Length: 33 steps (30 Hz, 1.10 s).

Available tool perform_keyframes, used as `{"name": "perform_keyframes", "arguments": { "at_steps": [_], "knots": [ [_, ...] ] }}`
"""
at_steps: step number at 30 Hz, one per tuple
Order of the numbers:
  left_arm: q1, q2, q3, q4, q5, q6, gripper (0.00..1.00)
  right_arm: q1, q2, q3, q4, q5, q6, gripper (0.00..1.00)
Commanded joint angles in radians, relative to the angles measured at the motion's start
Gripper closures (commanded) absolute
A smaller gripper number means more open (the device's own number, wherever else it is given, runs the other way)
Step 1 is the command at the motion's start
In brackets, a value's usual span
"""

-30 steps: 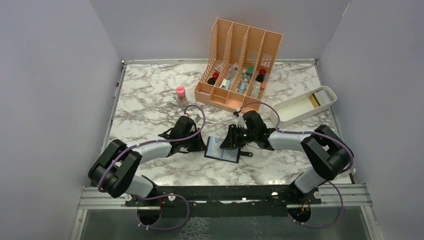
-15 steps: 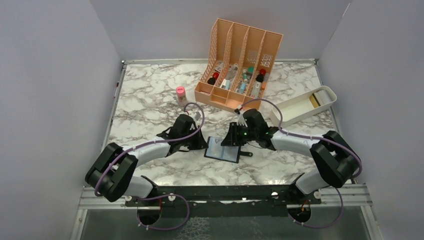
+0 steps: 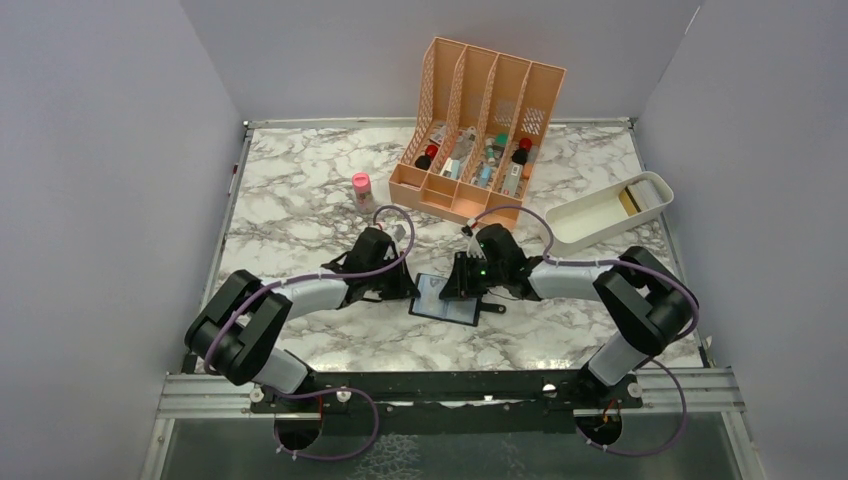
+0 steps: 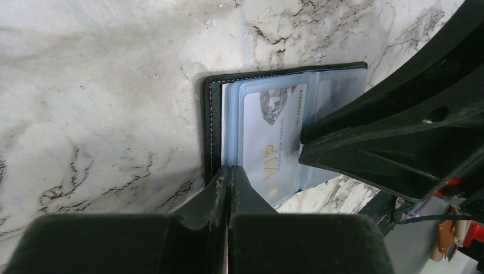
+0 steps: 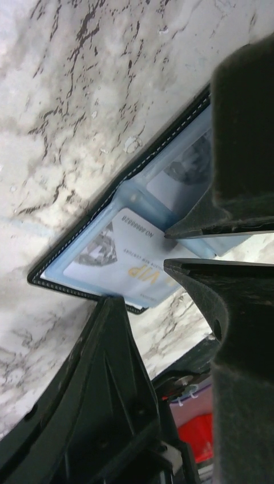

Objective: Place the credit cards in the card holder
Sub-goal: Turn over the card slot in the card holder.

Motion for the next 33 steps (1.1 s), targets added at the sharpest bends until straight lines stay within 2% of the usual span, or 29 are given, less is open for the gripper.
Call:
{"name": "perform_keyframes", "arguments": {
  "at_steps": [1,8,17,19,23,28,33],
  "knots": [
    [0.000,0.009,0.035,0.003,-0.035,0.021,1.00,0.008,0.052,0.005,0.005,0.055,-0.023,0.77],
    [-0.001,-0.001,0.045,-0.039,-0.076,0.045,1.00,0.008,0.089,-0.012,-0.012,0.106,-0.042,0.83],
    [0.000,-0.009,0.045,-0.067,-0.103,0.052,1.00,0.007,0.097,-0.012,-0.008,0.100,-0.046,0.84],
    [-0.001,-0.018,0.044,-0.056,-0.082,0.054,0.99,0.008,0.096,-0.014,-0.004,0.099,-0.046,0.84],
    [0.000,-0.033,0.017,0.040,0.018,0.014,0.90,0.007,0.094,-0.015,0.002,0.094,-0.047,0.84],
    [-0.001,-0.046,-0.013,0.136,0.094,-0.042,0.88,0.007,0.095,-0.017,0.007,0.092,-0.048,0.84],
    [-0.001,-0.048,-0.014,0.155,0.111,-0.059,0.85,0.007,0.098,-0.019,0.014,0.086,-0.047,0.84]
  ]
}}
